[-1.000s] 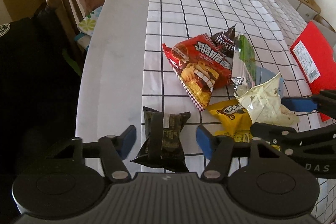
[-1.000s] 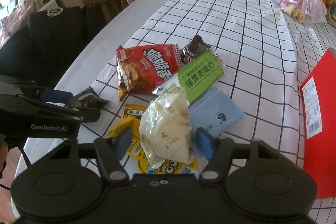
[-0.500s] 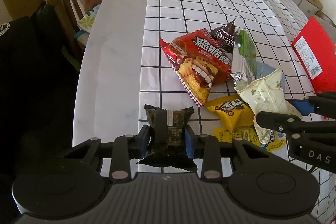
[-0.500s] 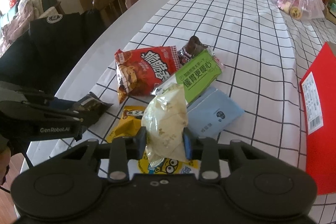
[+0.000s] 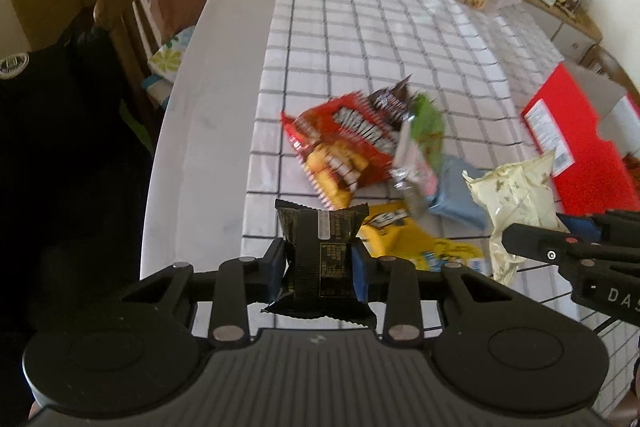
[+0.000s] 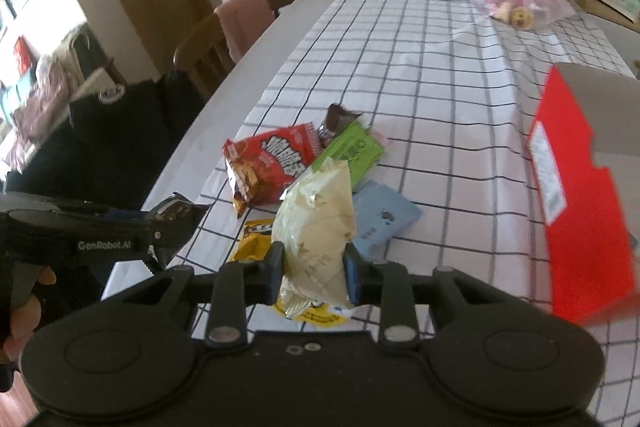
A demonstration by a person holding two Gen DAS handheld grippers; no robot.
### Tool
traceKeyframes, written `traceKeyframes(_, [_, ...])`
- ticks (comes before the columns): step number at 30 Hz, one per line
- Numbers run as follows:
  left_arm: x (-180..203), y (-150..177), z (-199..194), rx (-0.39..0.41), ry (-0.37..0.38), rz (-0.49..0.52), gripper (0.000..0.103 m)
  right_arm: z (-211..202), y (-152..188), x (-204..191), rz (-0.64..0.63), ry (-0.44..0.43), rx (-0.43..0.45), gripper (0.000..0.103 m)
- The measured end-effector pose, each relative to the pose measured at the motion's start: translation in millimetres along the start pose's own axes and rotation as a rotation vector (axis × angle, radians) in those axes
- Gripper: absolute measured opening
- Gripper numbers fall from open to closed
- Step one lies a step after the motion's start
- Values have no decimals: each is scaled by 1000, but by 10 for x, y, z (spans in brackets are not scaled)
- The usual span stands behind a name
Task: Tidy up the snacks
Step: 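Carry the cream packet and dark packet over the red box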
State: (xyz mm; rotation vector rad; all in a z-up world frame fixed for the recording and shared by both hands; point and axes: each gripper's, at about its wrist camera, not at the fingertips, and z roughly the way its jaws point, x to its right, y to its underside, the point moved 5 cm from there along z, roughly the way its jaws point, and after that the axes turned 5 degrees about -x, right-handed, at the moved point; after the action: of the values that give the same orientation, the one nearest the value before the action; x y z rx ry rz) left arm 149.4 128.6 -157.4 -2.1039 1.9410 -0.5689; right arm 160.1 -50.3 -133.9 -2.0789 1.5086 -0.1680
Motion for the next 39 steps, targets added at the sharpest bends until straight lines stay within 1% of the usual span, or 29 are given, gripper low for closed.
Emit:
traceKeyframes(8, [424, -109, -372, 53, 39, 46, 33, -538, 15, 363, 70, 6, 57, 28])
traceKeyframes(17, [1169, -284, -674, 126, 116, 127, 33, -1064, 31, 855, 121, 42, 133, 28])
traceKeyframes(22, [1631, -378, -732, 142, 148, 169, 33, -1308, 30, 1192, 139, 74, 168, 28])
traceKeyframes(28, [2209, -483, -714, 156, 176, 228, 33, -1488, 36, 1629, 161, 117, 191, 28])
traceKeyframes(31, [2475, -527, -661, 154, 179, 254, 33, -1533, 36, 1844, 173, 136, 194, 28])
traceKeyframes(39, [3063, -664, -370, 113, 180, 278, 33, -1548, 4, 2466, 209, 173, 182, 28])
